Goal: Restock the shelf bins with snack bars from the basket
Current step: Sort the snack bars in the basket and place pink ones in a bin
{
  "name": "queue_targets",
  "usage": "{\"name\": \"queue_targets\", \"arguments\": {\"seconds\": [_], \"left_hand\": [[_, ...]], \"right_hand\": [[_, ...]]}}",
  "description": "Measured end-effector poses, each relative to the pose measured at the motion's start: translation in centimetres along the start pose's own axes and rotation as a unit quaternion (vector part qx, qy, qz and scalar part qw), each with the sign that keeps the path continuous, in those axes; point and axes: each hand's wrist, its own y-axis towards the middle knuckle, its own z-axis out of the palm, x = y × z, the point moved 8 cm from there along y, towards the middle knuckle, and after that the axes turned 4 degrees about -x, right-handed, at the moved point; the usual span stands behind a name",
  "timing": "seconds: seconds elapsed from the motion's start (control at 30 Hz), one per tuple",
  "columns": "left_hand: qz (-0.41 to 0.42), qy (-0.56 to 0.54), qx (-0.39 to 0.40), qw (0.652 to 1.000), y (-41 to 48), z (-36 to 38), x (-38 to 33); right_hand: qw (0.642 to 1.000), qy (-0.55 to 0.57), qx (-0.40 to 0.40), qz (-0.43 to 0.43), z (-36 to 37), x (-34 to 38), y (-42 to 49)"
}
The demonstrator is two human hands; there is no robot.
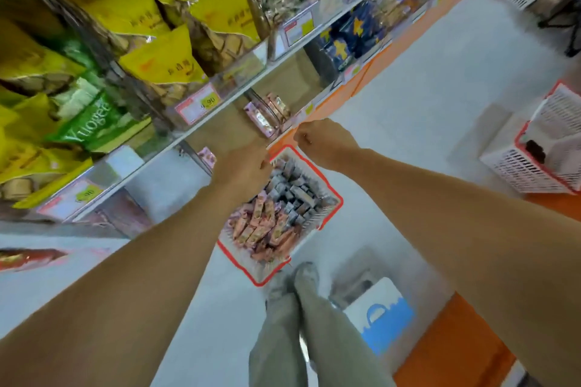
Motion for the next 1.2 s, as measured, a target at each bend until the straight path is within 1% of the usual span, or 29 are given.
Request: {"name": "queue_targets", "arguments": {"seconds": [0.17, 0.3, 0.43, 0.6, 0.77, 0.93, 1.07, 1.2], "left_hand": [[-0.047, -0.01, 0.03, 0.998, 2.5, 2.8, 1.9], [-0.08, -0.013, 0.027, 0.996, 4.4, 4.3, 2.6], [-0.147, -0.029, 0.016, 0.989, 6.6, 5.9, 3.4], [-0.275, -0.091, -0.029, 0.957, 8.1, 8.2, 3.4], [-0.379, -0.124, -0.028, 0.917, 8.0, 12.0, 1.1], [-0.421, -0.149, -0.038, 0.894, 6.4, 16.6, -0.5], [-0.443, -0.169, -0.026, 0.88, 5.4, 20.1, -0.6], [-0.463, -0.202, -0.02, 0.863, 4.3, 23.2, 0.7]], "right_hand": [[1.0, -0.002, 0.014, -0.026, 2.5, -1.2, 3.5], [0.997, -0.015, 0.046, -0.065, 4.0, -1.8, 6.5], [0.988, -0.033, 0.093, -0.116, 5.4, -2.8, 9.8], [0.969, -0.064, 0.139, -0.194, 5.5, -4.0, 12.8], [0.934, -0.105, 0.188, -0.286, 6.9, -5.4, 13.4], [0.903, -0.138, 0.241, -0.327, 10.2, -6.6, 12.6], [0.884, -0.148, 0.26, -0.36, 12.5, -6.7, 11.8], [0.874, -0.168, 0.284, -0.356, 15.1, -6.5, 11.6]]}}
